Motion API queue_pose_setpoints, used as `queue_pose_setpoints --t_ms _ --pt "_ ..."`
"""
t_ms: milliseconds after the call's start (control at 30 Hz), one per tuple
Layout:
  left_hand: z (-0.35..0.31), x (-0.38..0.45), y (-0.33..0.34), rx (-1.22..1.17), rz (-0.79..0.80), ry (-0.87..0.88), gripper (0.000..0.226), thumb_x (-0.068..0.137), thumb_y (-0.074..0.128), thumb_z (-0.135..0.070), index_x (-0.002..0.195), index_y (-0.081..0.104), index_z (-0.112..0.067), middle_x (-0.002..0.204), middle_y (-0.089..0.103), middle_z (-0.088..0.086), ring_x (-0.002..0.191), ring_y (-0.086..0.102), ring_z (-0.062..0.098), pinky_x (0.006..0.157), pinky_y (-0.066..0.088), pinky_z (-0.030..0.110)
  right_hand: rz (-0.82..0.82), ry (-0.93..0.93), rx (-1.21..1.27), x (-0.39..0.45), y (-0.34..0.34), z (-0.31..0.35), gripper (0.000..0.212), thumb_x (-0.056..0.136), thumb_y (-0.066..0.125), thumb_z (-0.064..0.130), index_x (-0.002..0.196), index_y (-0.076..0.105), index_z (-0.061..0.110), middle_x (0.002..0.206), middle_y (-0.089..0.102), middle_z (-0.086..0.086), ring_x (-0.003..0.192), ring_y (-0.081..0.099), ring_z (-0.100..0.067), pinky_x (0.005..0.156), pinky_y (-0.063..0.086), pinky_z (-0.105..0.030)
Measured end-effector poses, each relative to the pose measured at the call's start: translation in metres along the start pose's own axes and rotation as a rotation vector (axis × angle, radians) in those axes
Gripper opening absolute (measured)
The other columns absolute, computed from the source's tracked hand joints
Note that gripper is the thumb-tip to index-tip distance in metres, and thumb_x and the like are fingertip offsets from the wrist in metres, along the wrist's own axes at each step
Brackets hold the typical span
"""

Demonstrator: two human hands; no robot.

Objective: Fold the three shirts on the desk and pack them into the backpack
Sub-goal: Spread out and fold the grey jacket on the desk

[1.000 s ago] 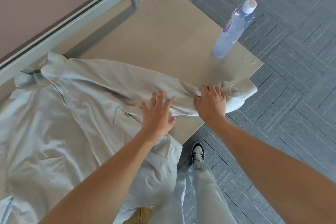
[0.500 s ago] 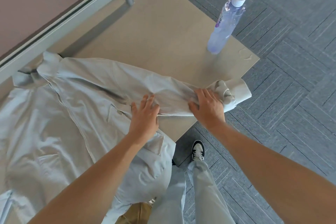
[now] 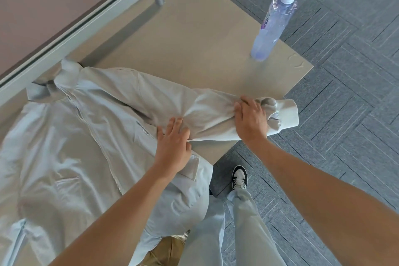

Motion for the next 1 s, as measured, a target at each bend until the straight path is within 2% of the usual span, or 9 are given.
queue_pose_setpoints --t_ms 67,167,300,433,567,767,833,900,1000 --pt "0.001 0.0 0.002 0.009 0.006 -0.002 0.021 0.077 0.07 -0.005 0.091 0.057 -0.012 0.149 0.052 0.02 0.145 0.042 0.042 0.105 0.037 0.075 -0.063 0.103 0.011 0.007 -0.01 -0.004 0.025 0.099 0.057 0.02 0.114 0.072 0.007 0.123 0.064 -0.011 0.114 0.057 -0.036 0.098 0.042 -0.045" --pt "0.001 0.0 0.003 0.005 0.003 0.003 0.021 0.077 0.071 -0.004 0.091 0.057 -0.011 0.149 0.052 0.022 0.144 0.044 0.043 0.105 0.036 0.076 -0.033 0.123 -0.04 0.013 -0.01 -0.003 0.019 0.089 0.066 0.014 0.105 0.074 0.01 0.118 0.061 -0.011 0.111 0.054 -0.035 0.097 0.041 -0.044" --pt "0.0 0.001 0.002 0.001 -0.001 -0.002 0.021 0.077 0.071 -0.005 0.09 0.057 -0.012 0.148 0.053 0.022 0.143 0.045 0.043 0.105 0.036 0.077 -0.059 0.092 -0.072 0.015 -0.009 -0.001 0.007 0.092 0.069 0.018 0.091 0.072 0.011 0.111 0.06 -0.01 0.106 0.054 -0.035 0.091 0.041 -0.044" --pt "-0.001 0.002 0.002 0.0 -0.001 -0.009 0.022 0.078 0.071 -0.004 0.09 0.055 -0.014 0.15 0.051 0.022 0.145 0.042 0.043 0.106 0.035 0.077 -0.117 0.076 -0.053 0.021 -0.014 0.0 0.009 0.097 0.065 0.021 0.098 0.067 0.012 0.111 0.059 -0.011 0.105 0.055 -0.036 0.088 0.041 -0.044" --pt "-0.003 0.003 0.0 0.007 -0.029 0.015 0.026 0.078 0.072 -0.002 0.091 0.053 -0.015 0.147 0.053 0.022 0.143 0.045 0.042 0.101 0.04 0.075 -0.16 0.176 0.079 0.051 -0.03 0.003 0.01 0.099 0.061 0.02 0.104 0.064 0.012 0.114 0.057 -0.011 0.106 0.053 -0.035 0.082 0.034 -0.038" --pt "-0.019 0.023 -0.014 -0.055 -0.135 0.06 0.023 0.081 0.065 0.0 0.093 0.053 -0.015 0.15 0.05 0.022 0.144 0.043 0.041 0.098 0.044 0.067 -0.389 0.017 0.223 0.091 -0.068 0.048 0.004 0.096 0.065 0.018 0.099 0.066 0.014 0.107 0.06 -0.009 0.099 0.057 -0.033 0.085 0.041 -0.041" --pt "-0.021 0.027 -0.008 -0.034 -0.067 0.029 0.02 0.082 0.066 -0.006 0.094 0.054 -0.016 0.151 0.049 0.019 0.146 0.04 0.038 0.102 0.04 0.068 -0.373 0.009 0.164 0.088 -0.063 0.049 0.008 0.095 0.066 0.022 0.099 0.066 0.015 0.109 0.06 -0.009 0.101 0.057 -0.034 0.086 0.041 -0.042" --pt "-0.019 0.027 0.001 -0.018 0.009 -0.006 0.014 0.087 0.066 -0.021 0.097 0.057 -0.019 0.153 0.047 0.015 0.148 0.037 0.032 0.109 0.034 0.069 -0.272 0.021 0.061 0.077 -0.044 0.041 0.016 0.094 0.066 0.025 0.106 0.064 0.014 0.115 0.059 -0.012 0.105 0.056 -0.038 0.09 0.044 -0.047" --pt "-0.017 0.029 -0.002 -0.034 -0.024 0.001 0.023 0.094 0.057 -0.037 0.106 0.059 -0.017 0.148 0.052 0.012 0.145 0.042 0.032 0.113 0.032 0.065 -0.132 -0.036 -0.088 0.054 -0.019 0.03 0.041 0.086 0.068 0.025 0.124 0.059 0.012 0.134 0.055 -0.017 0.123 0.053 -0.041 0.105 0.043 -0.053"
Point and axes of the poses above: each hand's wrist, its own x-axis towards the middle knuckle, its own y-axis out of the palm, z = x × y, the point moved 8 cm from there along x, towards the middle knuckle
